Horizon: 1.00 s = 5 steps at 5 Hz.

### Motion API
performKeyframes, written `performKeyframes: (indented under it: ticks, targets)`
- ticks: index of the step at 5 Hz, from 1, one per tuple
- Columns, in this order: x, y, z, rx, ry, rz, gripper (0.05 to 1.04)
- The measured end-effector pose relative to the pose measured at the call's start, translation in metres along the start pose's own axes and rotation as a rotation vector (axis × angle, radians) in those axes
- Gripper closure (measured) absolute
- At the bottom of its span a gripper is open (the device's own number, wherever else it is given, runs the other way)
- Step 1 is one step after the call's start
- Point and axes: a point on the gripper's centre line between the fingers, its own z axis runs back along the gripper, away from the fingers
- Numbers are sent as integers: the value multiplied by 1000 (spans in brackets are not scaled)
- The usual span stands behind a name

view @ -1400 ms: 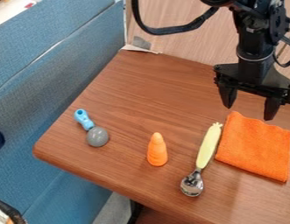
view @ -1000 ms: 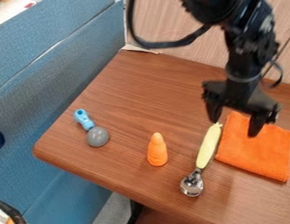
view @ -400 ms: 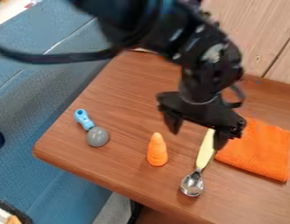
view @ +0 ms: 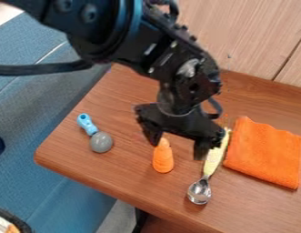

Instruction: Move the carrot to the top middle table

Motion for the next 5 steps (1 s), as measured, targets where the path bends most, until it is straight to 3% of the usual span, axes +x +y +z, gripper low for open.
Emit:
performKeyframes:
  ticks: [1,2,4,5]
  targets:
    - [-4,12,-15,8,32,30,84]
    - [-7,23,-28,0,25,61,84]
    - [-2,19,-62,1,80,15,121]
    - [1,14,-67,25,93,-4,423]
